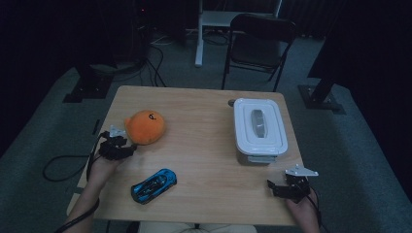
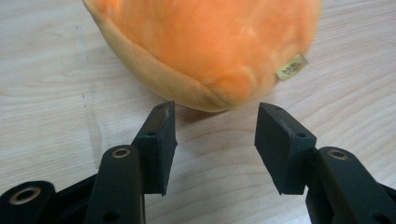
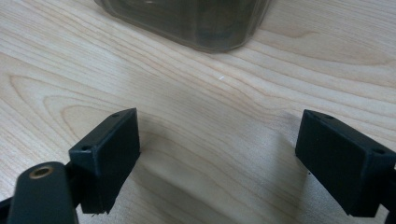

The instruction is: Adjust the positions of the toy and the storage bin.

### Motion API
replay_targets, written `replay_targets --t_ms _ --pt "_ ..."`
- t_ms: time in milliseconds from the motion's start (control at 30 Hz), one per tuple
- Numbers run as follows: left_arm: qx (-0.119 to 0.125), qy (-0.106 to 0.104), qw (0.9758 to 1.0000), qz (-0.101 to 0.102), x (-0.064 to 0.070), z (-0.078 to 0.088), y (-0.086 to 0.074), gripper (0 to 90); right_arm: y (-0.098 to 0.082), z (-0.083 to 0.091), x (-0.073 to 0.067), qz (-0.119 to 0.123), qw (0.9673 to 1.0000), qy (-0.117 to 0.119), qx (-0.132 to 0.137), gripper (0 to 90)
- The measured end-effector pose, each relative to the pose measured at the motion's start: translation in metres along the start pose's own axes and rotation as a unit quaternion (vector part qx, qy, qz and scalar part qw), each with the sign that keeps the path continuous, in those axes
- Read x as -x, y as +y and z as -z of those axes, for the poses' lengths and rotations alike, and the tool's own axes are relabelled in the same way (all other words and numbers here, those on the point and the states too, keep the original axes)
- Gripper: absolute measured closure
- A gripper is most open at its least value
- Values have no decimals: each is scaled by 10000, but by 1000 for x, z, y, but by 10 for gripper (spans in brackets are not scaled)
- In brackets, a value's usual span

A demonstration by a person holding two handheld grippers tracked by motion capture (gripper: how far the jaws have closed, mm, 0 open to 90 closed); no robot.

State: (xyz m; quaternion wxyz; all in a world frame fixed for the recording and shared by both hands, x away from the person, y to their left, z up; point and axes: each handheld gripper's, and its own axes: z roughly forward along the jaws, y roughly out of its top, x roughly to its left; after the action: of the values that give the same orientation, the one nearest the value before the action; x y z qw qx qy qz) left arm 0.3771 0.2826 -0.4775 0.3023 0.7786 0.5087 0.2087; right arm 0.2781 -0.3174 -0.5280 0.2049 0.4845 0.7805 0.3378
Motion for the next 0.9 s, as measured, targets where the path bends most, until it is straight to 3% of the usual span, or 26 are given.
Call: replay_targets --t_ms 100,233,333,433,667,867,900 --pt "5 -6 10000 -26 3 -6 1 516 0 0 0 0 10000 0 1 135" --pt "48 180 9998 -44 8 -10 3 587 0 0 0 0 10000 0 0 135" --pt "90 278 9996 55 9 -10 5 761 0 0 0 -2 10000 0 0 135" --pt "5 284 9996 66 12 -10 6 834 0 0 0 -1 10000 0 0 135" --pt "-82 -27 9996 -259 36 -7 8 847 0 0 0 -2 10000 1 0 135" --pt "-1 -275 9990 -340 55 -12 11 843 0 0 0 -1 10000 0 1 135" --pt "-44 -432 9984 -375 61 -15 13 843 0 0 0 -4 10000 0 -1 135"
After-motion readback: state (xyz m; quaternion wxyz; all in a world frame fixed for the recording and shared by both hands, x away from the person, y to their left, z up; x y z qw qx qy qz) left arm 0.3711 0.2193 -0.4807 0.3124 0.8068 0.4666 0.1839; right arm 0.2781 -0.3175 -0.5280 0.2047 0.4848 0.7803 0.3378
